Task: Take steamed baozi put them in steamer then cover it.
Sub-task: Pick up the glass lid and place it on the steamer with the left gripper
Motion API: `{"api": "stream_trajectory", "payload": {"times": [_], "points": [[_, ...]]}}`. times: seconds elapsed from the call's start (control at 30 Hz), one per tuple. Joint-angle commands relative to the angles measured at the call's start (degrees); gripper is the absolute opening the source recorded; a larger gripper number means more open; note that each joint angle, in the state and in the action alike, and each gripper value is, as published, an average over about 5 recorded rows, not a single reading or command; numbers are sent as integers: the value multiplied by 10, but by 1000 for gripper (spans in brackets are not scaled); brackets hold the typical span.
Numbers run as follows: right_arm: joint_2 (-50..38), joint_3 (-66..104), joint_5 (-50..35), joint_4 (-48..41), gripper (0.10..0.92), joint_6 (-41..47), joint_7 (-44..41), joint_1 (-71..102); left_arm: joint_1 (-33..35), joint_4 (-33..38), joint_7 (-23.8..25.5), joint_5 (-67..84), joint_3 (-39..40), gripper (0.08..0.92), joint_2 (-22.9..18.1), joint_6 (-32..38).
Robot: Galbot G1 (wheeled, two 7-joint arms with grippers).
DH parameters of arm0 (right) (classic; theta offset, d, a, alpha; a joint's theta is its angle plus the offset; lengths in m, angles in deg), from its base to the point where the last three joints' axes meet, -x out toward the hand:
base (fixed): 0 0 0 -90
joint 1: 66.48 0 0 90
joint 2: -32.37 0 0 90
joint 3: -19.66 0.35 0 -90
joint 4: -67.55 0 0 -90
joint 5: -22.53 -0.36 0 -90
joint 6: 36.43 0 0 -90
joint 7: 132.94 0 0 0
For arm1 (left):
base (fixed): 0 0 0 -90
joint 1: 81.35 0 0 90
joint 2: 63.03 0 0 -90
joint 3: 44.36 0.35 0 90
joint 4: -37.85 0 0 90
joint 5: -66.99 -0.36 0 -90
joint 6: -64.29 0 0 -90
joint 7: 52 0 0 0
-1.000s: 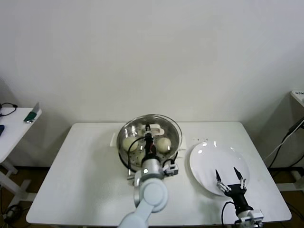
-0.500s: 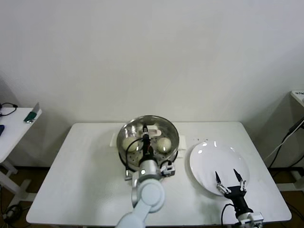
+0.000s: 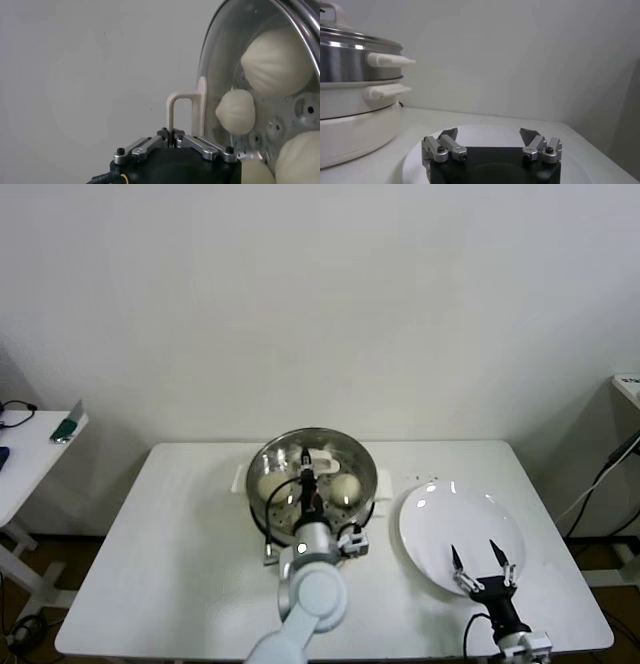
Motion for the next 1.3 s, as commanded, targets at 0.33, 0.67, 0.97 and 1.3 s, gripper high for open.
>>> {"api": "stream_trajectory", "payload": {"times": [0.33, 0.67, 0.97, 1.3], "points": [[3, 1, 8, 0, 823, -5, -1, -1, 1, -10, -14, 7, -6, 140, 3, 6], [6, -1, 13, 1, 823, -2, 0, -4, 14, 20, -14, 36, 0, 163, 22, 9], [4, -6, 15, 2, 823, 9, -2, -8, 22, 117, -4, 151, 22, 431, 82, -11], [0, -24, -13, 18, 823, 39, 31, -8, 78, 203, -107, 335, -9, 725, 126, 56]]}}
